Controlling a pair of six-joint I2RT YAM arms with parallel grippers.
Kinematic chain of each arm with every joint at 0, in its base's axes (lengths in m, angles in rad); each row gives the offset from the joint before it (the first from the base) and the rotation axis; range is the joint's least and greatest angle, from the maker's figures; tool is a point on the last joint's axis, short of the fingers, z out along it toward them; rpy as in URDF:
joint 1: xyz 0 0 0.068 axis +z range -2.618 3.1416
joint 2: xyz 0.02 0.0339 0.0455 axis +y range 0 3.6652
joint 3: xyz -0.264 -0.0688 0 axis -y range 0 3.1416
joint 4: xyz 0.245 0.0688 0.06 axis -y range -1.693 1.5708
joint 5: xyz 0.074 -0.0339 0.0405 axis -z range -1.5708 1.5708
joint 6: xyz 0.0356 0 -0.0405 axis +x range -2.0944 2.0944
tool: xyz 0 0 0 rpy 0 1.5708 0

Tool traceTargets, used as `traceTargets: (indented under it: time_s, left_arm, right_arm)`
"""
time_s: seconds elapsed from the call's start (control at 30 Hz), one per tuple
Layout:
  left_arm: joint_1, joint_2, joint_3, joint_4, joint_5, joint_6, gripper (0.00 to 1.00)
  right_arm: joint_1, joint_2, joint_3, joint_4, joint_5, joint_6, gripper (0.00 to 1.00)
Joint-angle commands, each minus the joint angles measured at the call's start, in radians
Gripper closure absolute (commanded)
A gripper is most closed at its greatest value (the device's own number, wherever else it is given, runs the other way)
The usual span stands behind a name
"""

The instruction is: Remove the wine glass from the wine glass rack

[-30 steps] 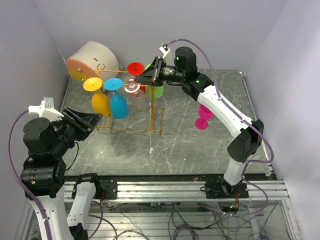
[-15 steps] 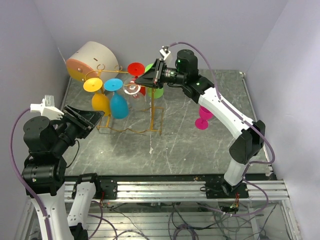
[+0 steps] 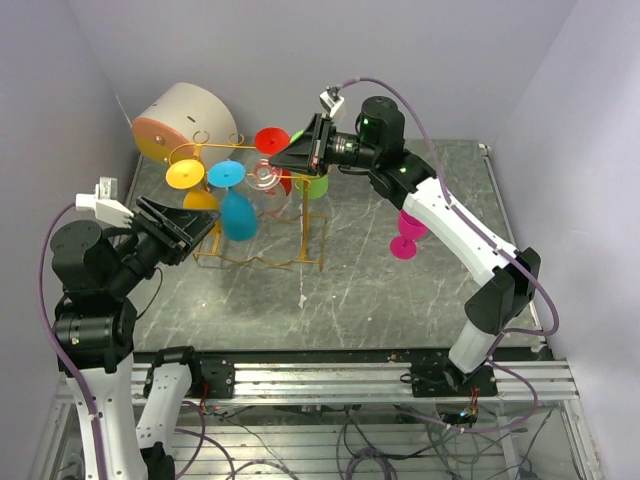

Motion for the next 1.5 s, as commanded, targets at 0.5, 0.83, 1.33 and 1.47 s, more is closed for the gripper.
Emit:
traceTargets:
  time_s: [0.5,0.83,1.33,1.47]
  left_arm:
    - [-0.003,0.073,0.053,0.094,0.151,-0.062,0.44]
    - [-0.003,0.11,0.066,0.131,0.216,-0.08,0.45]
    - [-0.005,0.151,0.148,0.078,0.222,-0.05,0.46]
    - [-0.005,0.156,0.154,0.073,0.224,-0.042,0.47]
  right_arm:
    - [0.056,-0.058,0.052,-0.054,0.007,-0.009,1.0]
    - [0.118,-0.052,0.098,-0.047,0.015,-0.004,1.0]
    - [0.153,-0.082,0.12,-0.045,0.03,0.0,1.0]
    - [0.168,-0.071,0.144,-0.046,0.034,0.001,1.0]
